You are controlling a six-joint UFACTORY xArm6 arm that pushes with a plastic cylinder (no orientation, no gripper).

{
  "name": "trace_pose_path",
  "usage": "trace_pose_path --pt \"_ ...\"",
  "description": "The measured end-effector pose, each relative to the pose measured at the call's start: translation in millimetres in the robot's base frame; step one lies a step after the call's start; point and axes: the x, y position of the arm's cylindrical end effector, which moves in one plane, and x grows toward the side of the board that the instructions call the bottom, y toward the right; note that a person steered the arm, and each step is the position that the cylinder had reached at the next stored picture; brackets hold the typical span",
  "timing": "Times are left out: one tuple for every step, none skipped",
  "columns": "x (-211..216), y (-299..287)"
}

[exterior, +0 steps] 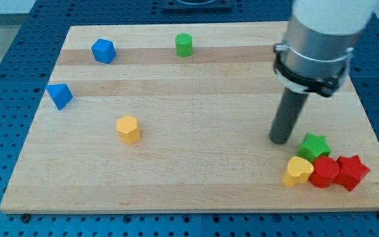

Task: Push the yellow hexagon into the group of blocks

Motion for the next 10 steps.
trace_pose_path --pt "-1.9 -43.1" --pt "-1.8 -84.2" --pt "4.2 -125.3" --pt "10.2 -167.6" --pt "12.2 -204.9" --pt "13.6 -233.2" --pt "18.3 -253.5" --pt "25.4 -278.5" --pt "14.4 -296.0" --pt "-19.7 -302.2"
